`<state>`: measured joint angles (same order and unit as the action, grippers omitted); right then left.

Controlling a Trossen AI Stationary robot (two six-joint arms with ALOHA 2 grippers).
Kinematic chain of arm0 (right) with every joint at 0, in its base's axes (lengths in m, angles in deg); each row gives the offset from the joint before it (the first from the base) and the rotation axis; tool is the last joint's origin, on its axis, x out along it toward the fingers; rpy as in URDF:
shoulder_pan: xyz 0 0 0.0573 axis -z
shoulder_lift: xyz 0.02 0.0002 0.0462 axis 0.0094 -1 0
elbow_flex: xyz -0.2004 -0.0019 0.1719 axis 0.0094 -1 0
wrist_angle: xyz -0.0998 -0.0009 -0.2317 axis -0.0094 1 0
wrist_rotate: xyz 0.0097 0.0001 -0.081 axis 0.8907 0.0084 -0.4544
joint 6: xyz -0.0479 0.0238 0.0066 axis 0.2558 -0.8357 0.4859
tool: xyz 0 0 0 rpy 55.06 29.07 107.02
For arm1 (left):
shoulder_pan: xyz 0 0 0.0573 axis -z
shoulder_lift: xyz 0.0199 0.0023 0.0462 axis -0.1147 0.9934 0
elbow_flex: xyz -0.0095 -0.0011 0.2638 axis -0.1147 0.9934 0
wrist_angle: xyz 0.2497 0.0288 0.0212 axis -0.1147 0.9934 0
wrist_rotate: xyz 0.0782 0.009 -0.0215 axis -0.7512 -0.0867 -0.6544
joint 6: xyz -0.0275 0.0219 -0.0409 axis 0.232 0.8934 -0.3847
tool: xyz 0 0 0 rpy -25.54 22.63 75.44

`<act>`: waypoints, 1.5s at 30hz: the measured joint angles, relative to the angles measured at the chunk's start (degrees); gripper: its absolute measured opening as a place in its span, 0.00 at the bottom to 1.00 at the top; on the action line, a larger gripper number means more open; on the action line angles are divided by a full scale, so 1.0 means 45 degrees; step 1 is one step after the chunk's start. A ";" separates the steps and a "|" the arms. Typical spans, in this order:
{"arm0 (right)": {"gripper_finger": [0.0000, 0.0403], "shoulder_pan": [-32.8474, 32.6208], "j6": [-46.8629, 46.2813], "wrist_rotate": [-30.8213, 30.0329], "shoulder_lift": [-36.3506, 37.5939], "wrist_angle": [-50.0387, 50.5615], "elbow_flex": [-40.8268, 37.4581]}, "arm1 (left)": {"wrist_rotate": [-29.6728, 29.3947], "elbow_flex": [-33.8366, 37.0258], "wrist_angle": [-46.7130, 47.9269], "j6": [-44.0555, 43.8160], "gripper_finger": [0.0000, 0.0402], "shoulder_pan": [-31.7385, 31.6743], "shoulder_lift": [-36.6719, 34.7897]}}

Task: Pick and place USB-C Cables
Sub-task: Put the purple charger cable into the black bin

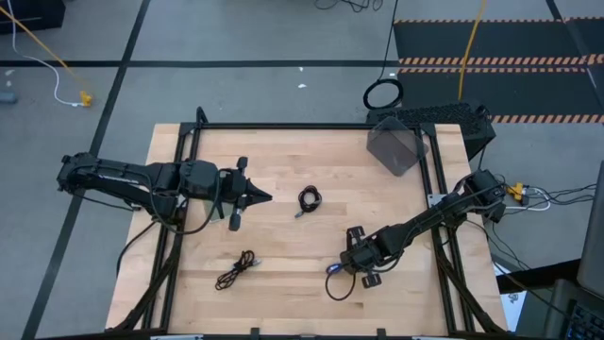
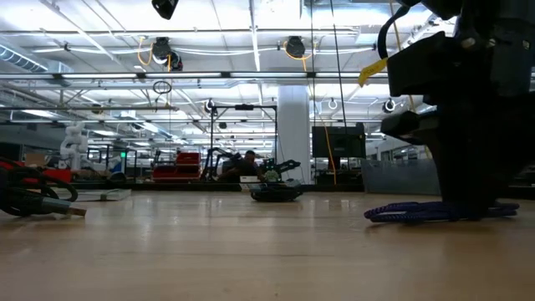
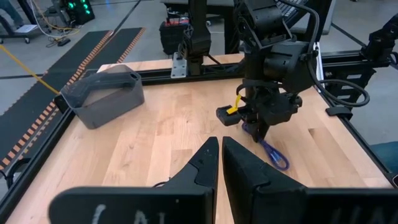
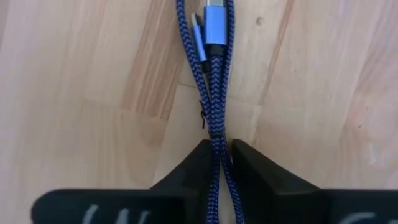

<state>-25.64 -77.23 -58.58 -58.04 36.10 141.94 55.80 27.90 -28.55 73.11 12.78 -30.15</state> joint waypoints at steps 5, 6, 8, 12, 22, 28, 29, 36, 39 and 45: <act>0.06 0.0000 0.0313 -0.0001 -0.0010 0.0005 -0.0005 | 0.0000 0.0000 0.0000 0.0000 0.06 0.0001 -0.0001; 0.05 0.0005 0.0316 0.0002 -0.0010 0.0005 -0.0005 | 0.0000 0.0000 -0.0003 0.0000 0.06 0.0002 0.0000; 0.04 0.0005 0.0328 0.0018 -0.0015 0.0006 -0.0005 | 0.0000 0.0000 -0.0044 0.0005 0.06 0.0002 0.0000; 0.04 0.0005 0.0359 0.0117 0.0072 0.0040 -0.0012 | 0.0000 0.0000 -0.0286 0.0041 0.06 0.0003 0.0000; 0.03 0.0259 0.0050 0.1129 0.1124 0.1886 0.0377 | 0.0001 0.0000 -0.0376 0.0121 0.06 0.0005 0.0000; 0.03 0.0587 0.0042 0.1124 0.1199 0.4425 0.1677 | 0.0005 0.0000 -0.0405 0.0117 0.06 0.0005 0.0000; 0.03 0.0672 0.0101 0.1152 0.1200 0.4782 0.1889 | 0.0005 0.0000 -0.0413 0.0117 0.06 0.0005 0.0000; 0.03 0.1296 0.0354 0.1085 0.1209 0.7000 0.3204 | 0.0005 0.0000 -0.0406 0.0112 0.06 0.0005 0.0000; 0.03 0.1528 0.0354 0.1084 0.1209 0.7867 0.3721 | 0.0005 0.0000 -0.0383 0.0106 0.06 0.0005 0.0000; 0.03 0.1856 0.0355 0.1061 0.1215 0.9567 0.4642 | 0.0005 0.0000 -0.0369 0.0089 0.06 0.0005 0.0000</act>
<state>-17.28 -75.63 -53.80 -52.58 79.15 162.83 55.82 27.90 -30.21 73.51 12.80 -30.15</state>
